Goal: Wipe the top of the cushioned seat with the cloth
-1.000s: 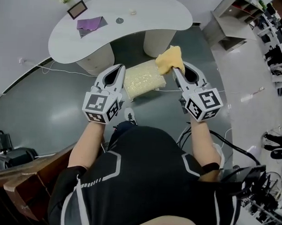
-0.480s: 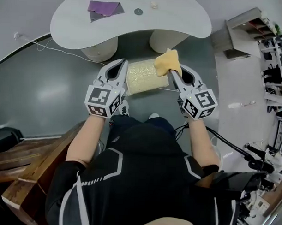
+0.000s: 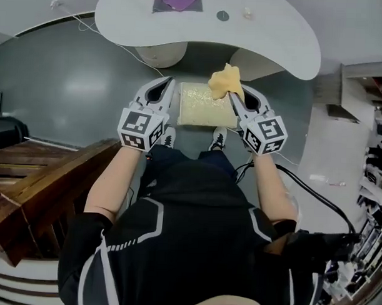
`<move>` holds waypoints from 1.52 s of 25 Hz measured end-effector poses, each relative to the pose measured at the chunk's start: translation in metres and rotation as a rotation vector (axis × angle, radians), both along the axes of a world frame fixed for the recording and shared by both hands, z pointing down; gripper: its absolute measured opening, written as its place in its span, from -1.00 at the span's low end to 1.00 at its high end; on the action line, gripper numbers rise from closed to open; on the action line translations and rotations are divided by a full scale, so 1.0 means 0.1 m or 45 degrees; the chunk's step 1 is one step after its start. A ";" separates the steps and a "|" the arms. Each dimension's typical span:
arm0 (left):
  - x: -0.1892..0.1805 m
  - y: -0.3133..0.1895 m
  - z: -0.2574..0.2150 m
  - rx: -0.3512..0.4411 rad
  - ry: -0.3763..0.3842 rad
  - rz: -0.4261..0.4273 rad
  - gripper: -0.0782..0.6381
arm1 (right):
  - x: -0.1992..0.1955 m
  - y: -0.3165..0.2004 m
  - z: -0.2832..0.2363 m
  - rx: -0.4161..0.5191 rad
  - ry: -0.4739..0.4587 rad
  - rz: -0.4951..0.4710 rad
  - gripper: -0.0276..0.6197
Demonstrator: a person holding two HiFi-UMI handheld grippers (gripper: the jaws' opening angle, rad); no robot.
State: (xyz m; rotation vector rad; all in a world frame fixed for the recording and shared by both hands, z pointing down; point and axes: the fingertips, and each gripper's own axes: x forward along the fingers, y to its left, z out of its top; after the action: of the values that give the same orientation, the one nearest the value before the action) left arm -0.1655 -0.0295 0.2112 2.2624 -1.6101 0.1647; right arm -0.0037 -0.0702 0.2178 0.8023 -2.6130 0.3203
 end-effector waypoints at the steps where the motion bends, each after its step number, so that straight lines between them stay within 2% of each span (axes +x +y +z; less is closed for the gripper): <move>1: 0.01 -0.02 0.05 -0.014 -0.007 -0.035 -0.77 | -0.02 -0.06 0.08 -0.013 -0.001 -0.040 -0.65; 7: 0.20 -0.07 0.29 -0.075 -0.033 -0.202 -0.77 | -0.06 -0.29 0.50 -0.087 -0.012 -0.234 -0.65; 13: 0.13 -0.05 0.74 -0.159 -0.027 -0.362 -0.77 | -0.30 -0.33 1.11 -0.169 0.065 -0.402 -0.65; 18: 0.05 -0.08 1.29 -0.223 -0.041 -0.349 -0.77 | -0.54 -0.34 1.69 -0.228 0.107 -0.408 -0.65; 22: -0.05 -0.04 1.70 -0.293 -0.002 -0.371 -0.77 | -0.75 -0.26 2.11 -0.273 0.149 -0.416 -0.65; 30: -0.12 -0.07 2.39 -0.344 -0.015 -0.273 -0.77 | -1.01 -0.18 2.97 -0.353 0.217 -0.369 -0.65; 38: -0.29 0.06 3.09 -0.441 -0.026 -0.319 -0.77 | -1.18 -0.07 3.84 -0.398 0.323 -0.364 -0.65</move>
State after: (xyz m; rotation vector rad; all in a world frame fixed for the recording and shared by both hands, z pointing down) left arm -0.1944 -0.0233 0.5207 1.7919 -1.7075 0.3713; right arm -0.1215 -0.0772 0.6023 0.3340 -2.3194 0.4922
